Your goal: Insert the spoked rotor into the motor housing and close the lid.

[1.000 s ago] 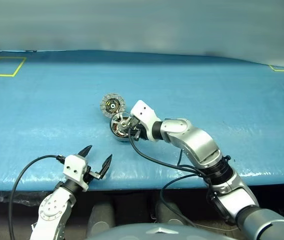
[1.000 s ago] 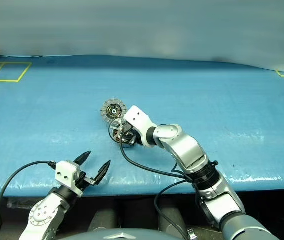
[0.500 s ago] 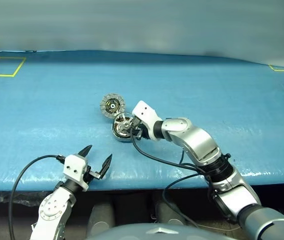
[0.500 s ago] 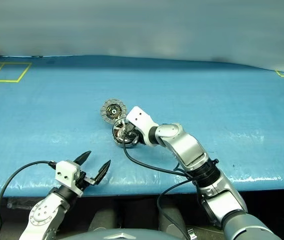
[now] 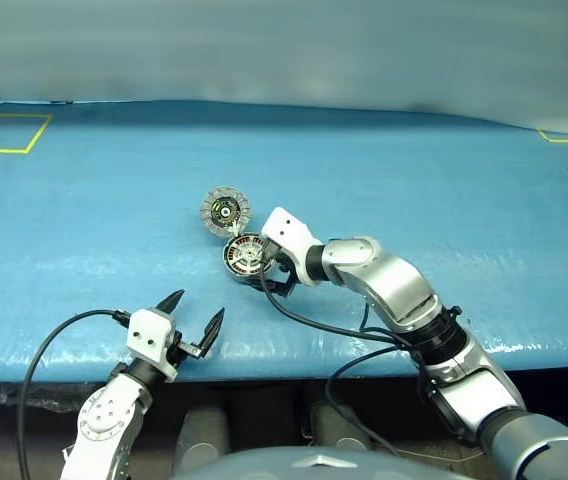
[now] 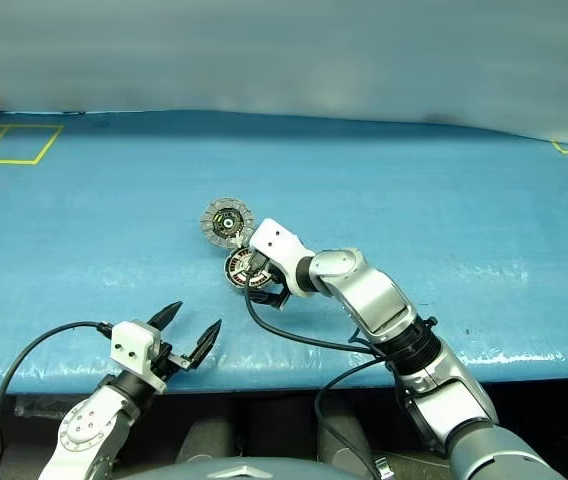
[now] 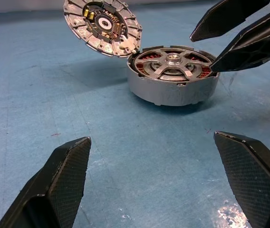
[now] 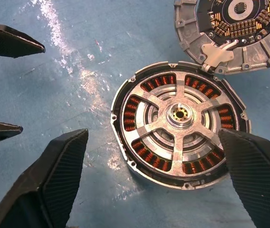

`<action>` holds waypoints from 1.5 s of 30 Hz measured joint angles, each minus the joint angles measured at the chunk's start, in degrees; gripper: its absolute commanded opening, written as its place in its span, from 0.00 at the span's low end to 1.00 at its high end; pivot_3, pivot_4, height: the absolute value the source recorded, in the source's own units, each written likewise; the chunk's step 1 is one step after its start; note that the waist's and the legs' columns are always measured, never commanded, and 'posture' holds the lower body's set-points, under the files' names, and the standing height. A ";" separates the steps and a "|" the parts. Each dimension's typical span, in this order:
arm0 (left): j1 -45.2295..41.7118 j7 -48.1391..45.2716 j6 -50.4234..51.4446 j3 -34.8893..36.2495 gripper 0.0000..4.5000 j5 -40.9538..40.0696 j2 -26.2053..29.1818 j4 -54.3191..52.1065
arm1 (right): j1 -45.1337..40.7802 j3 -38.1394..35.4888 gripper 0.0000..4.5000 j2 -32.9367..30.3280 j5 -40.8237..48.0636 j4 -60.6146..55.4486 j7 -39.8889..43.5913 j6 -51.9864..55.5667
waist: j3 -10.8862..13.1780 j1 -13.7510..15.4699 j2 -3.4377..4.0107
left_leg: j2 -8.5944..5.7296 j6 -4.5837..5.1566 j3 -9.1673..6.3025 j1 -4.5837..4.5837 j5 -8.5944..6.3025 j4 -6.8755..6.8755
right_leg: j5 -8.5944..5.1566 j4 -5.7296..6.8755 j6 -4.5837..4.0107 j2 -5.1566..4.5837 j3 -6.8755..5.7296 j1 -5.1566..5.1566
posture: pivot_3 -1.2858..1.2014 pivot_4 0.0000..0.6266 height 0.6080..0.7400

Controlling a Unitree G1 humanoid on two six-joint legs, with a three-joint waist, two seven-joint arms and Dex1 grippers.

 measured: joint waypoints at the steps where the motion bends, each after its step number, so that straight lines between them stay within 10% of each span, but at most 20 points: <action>1: 0.00 0.04 0.00 0.00 1.00 0.00 -0.02 0.00 | -0.20 -0.51 0.99 0.21 0.37 -0.13 -0.01 0.19 | 0.00 0.01 0.00 | 0.00 0.00 0.00 0.00 0.00 0.00 | 0.00 0.00 0.00 0.00 0.00 0.00 | 0.52 0.24 1.00; 6: 0.12 0.37 -0.08 0.00 1.00 0.09 -0.05 0.00 | -1.82 -5.51 0.79 2.47 2.46 -1.37 -1.30 1.04 | 0.00 0.04 -0.01 | 0.00 0.00 -0.01 0.00 0.00 0.00 | 0.00 0.00 0.00 0.00 -0.01 0.01 | 0.52 0.24 1.00; 17: -0.19 2.17 -0.82 0.73 1.00 0.81 -0.32 0.00 | 6.18 -9.34 0.01 11.09 1.44 0.58 -11.12 -7.57 | -0.01 0.03 -0.02 | 0.00 0.00 0.00 0.00 0.00 -0.01 | 0.01 0.00 0.02 0.00 0.00 0.01 | 0.52 0.24 1.00; 35: -24.45 9.66 16.94 24.32 1.00 -23.50 -1.20 11.39 | 22.05 -9.11 0.01 14.71 2.66 -3.53 -15.16 -14.20 | -0.12 0.17 -0.31 | -0.02 -0.01 -0.10 0.00 0.01 0.13 | 0.07 0.01 0.10 0.02 -0.06 0.17 | 0.52 0.24 1.00; 45: -38.65 -0.69 23.51 24.14 0.34 -27.77 6.63 29.68 | 23.30 -10.02 0.00 14.28 2.81 -5.35 -16.44 -14.27 | -0.14 0.26 -0.43 | -0.02 -0.03 -0.15 0.00 0.02 0.11 | 0.07 0.02 0.10 0.04 -0.09 0.17 | 0.52 0.24 1.00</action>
